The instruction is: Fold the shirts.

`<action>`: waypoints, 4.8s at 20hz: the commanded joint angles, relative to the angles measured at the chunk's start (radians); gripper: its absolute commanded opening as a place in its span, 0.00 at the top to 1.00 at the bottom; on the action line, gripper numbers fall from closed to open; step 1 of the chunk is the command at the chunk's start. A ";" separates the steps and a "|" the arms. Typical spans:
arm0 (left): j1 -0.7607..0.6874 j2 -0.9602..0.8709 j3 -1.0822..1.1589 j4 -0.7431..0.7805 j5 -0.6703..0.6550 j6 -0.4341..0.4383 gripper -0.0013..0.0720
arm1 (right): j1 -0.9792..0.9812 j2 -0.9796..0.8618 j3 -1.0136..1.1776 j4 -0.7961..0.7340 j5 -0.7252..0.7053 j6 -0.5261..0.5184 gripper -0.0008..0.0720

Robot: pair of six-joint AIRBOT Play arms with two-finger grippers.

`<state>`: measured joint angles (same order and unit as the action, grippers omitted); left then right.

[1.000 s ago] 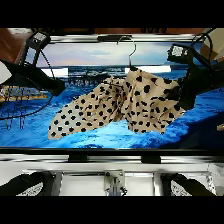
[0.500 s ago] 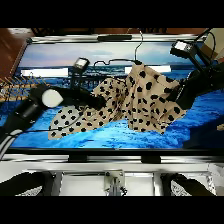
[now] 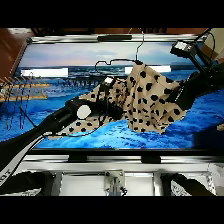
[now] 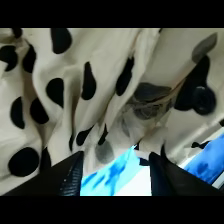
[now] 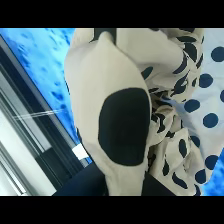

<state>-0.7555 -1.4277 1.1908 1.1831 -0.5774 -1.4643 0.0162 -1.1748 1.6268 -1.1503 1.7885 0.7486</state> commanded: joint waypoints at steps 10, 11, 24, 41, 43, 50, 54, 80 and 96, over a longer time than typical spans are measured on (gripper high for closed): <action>0.010 -0.092 -0.001 -0.026 0.211 0.011 0.77 | 0.000 0.001 0.000 0.001 0.002 0.004 0.91; 0.009 -0.091 -0.001 -0.025 0.211 0.012 0.91 | 0.000 0.001 0.000 0.000 0.003 0.003 0.91; 0.394 0.214 0.265 0.203 -0.160 0.011 0.92 | 0.000 0.175 0.000 0.220 0.002 0.298 0.91; 0.420 0.221 0.446 0.182 -0.133 -0.086 0.92 | 0.000 0.223 0.000 0.278 0.069 0.402 0.92; 0.408 0.226 0.446 0.179 -0.110 -0.083 0.92 | 0.000 0.223 0.000 0.272 0.069 0.411 0.92; 0.368 0.339 0.446 0.150 -0.018 -0.074 0.92 | 0.000 0.220 0.000 0.137 0.068 0.452 0.92; 0.220 0.386 0.446 0.126 -0.056 -0.021 0.92 | 0.104 0.218 0.000 0.084 0.026 0.470 0.92; 0.050 0.449 0.446 0.216 -0.438 0.022 0.92 | 0.506 0.113 -0.001 -0.019 -0.403 0.505 0.92; 0.053 0.473 0.407 0.462 -0.555 -0.042 0.14 | 0.459 0.113 0.117 -0.114 -0.323 0.582 0.92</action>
<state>-0.7029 -0.9550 1.5951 1.6203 -1.2148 -1.4681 0.4740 -1.0615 1.7161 -1.2007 1.4288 1.2972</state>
